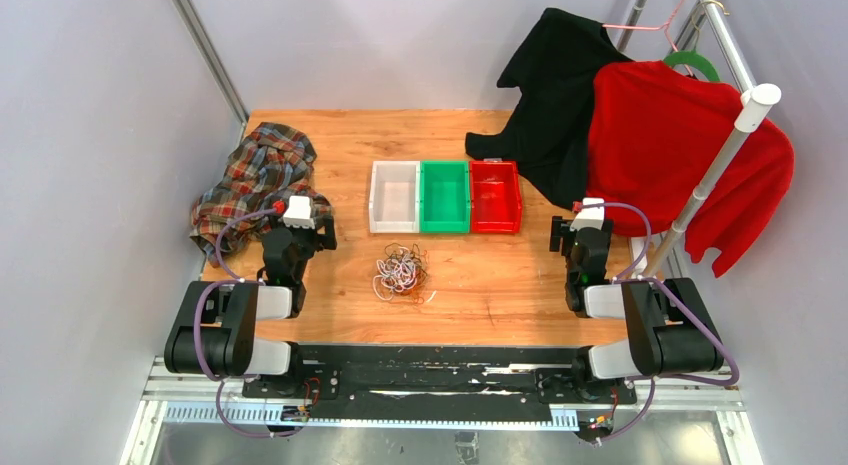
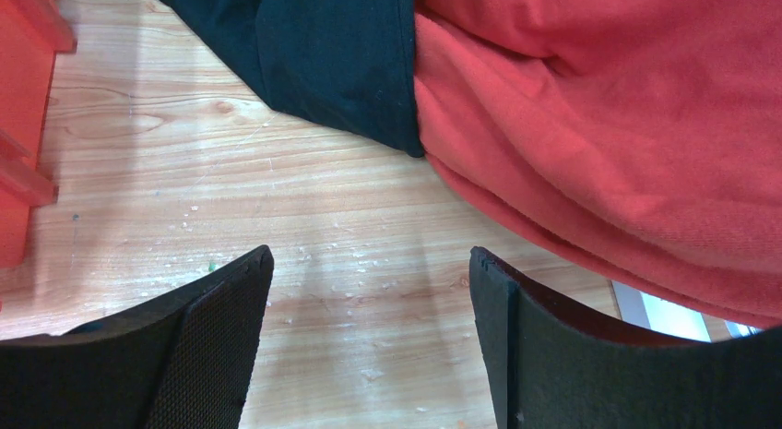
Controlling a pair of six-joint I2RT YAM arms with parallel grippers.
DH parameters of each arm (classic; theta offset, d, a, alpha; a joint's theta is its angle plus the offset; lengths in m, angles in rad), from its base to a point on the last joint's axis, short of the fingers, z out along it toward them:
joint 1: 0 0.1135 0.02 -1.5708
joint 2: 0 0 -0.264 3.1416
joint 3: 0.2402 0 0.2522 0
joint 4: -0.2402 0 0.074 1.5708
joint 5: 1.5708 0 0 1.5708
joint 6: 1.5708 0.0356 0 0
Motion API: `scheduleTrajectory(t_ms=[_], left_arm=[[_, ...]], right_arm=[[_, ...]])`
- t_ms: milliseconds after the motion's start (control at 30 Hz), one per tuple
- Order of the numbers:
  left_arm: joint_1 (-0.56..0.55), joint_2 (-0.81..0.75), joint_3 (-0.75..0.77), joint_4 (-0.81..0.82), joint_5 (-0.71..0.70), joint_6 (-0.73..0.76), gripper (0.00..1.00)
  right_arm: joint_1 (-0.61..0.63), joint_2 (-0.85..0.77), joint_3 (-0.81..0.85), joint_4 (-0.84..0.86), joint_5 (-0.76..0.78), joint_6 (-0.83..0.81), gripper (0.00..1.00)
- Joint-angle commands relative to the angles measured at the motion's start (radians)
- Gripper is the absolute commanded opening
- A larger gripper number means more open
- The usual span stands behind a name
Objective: Untangle the cables
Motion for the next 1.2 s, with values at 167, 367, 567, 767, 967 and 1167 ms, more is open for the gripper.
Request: scheduleTrajectory(t_ms=[167,367,567,767,967,1167], left_arm=[[0.007,-0.008,0.006,0.048,0.021,0.009,0.98],[0.007,-0.223,0.322,-0.661,0.210,0.085,0.98],[0.006,-0.284,0.541,-1.165,0.534,0.119,0.98],[-0.118,-0.280,0.637,-1.430,0.538,0.145,0.98],[-0.240,-0.281,0.645,-1.482,0.485,0.123,0.98],[-0.324,-0.222,0.627,-1.473,0.473,0.116,0.95]], right_arm=[[-0.014,-0.003,0.010,0.037,0.034,-0.006,0.78],[0.012,-0.139,0.323,-0.673,0.098,0.132,0.78],[0.015,-0.332,0.331,-0.705,-0.211,0.442,0.78],[0.008,-0.465,0.307,-0.765,-0.333,0.730,0.92],[0.157,-0.416,0.412,-0.983,-0.376,0.604,0.82],[0.414,-0.403,0.416,-1.022,-0.242,0.517,0.82]])
